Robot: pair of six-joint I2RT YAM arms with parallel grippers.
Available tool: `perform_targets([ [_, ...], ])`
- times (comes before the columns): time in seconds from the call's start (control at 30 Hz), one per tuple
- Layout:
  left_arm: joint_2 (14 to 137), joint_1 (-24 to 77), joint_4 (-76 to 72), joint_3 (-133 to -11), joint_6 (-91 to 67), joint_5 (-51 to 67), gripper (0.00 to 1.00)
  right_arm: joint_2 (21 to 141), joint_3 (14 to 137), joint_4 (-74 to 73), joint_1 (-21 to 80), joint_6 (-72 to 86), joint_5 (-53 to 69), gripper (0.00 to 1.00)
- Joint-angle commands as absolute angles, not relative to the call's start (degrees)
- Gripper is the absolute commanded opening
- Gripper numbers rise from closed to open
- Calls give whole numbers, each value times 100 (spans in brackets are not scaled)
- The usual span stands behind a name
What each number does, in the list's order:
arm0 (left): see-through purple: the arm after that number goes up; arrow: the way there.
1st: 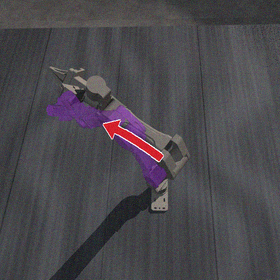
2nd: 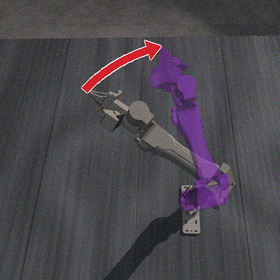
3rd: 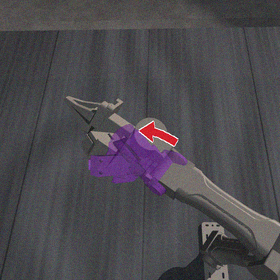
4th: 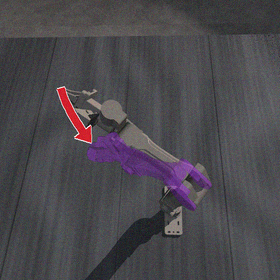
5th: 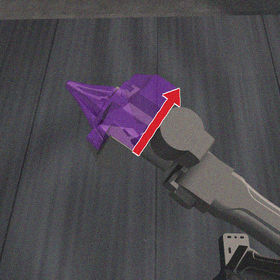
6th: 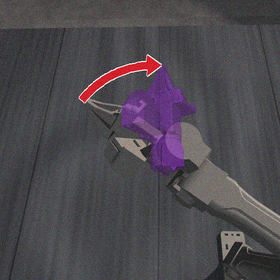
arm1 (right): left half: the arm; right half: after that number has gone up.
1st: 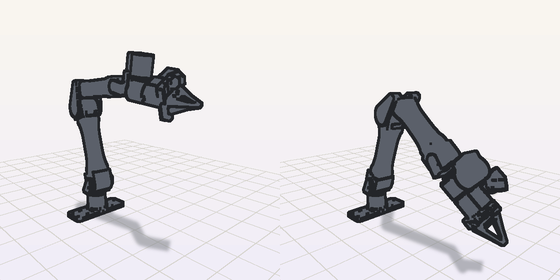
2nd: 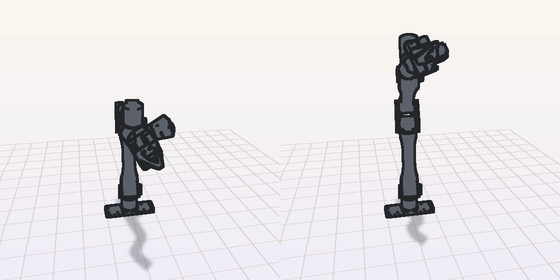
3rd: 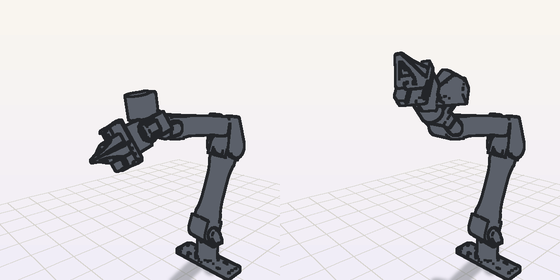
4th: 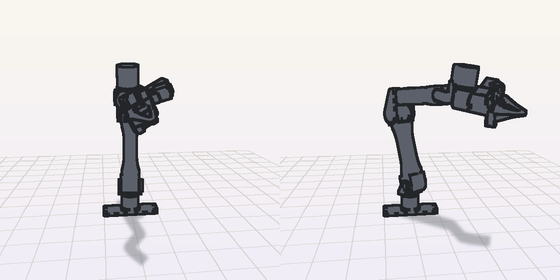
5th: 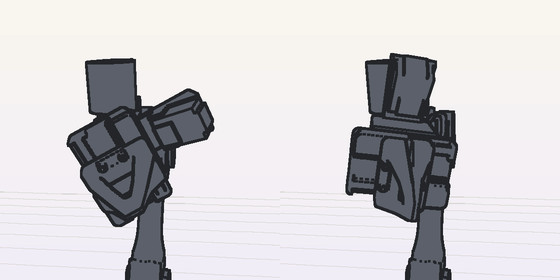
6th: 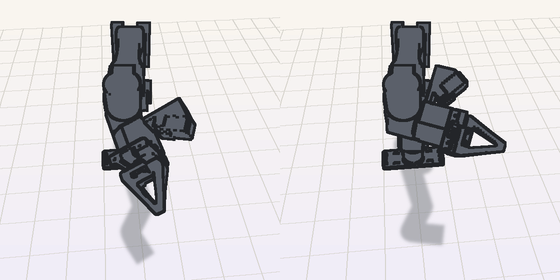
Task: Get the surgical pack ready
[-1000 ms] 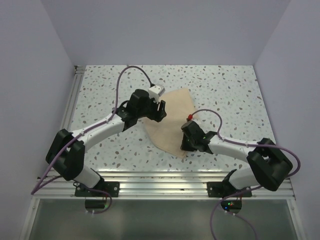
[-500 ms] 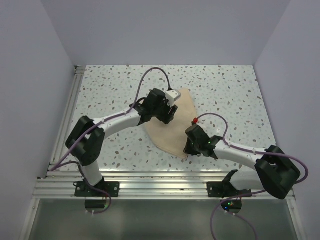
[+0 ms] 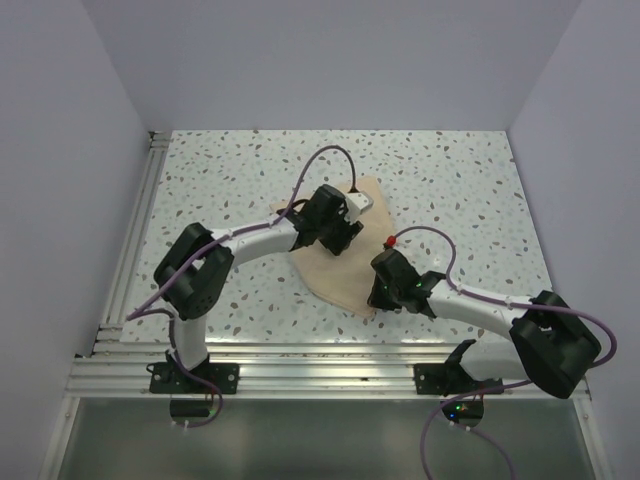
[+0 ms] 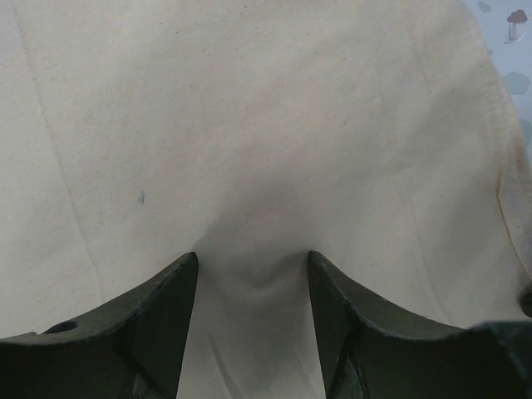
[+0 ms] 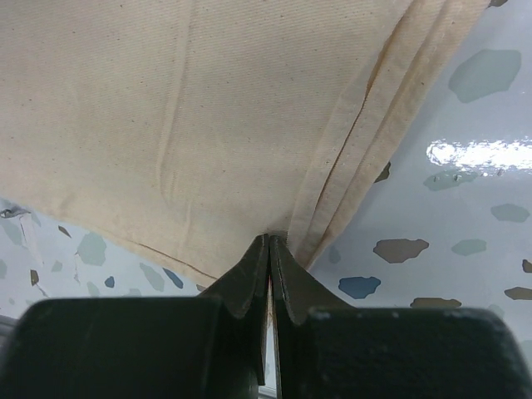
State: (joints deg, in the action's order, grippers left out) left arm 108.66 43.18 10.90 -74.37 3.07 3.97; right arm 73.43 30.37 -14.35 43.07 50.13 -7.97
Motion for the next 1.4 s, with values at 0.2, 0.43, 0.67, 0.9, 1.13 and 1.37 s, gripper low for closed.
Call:
perform_targets([
  [0.2,11329,4535,1424,-7796,475,55,56,7383,2751,-2110,4210,4896,-923,5],
  [0.43,11601,4676,1468,-7805,352,-782,35,7339,2777,-2074,4166,4869,-905,4],
  [0.67,11628,4799,1407,-7534,-191,-1151,0,7295,3093,-2180,3806,4536,-879,4],
  [0.9,10970,4799,1494,-7032,-1405,-1548,0,7119,3498,-2250,3252,3938,-835,10],
  [1.13,10653,4799,1644,-7066,-1643,-1345,0,7312,3972,-2136,3068,3692,-511,13],
  [1.37,10406,4808,1486,-6996,-2486,-1819,0,7408,3990,-1442,3050,3946,114,21],
])
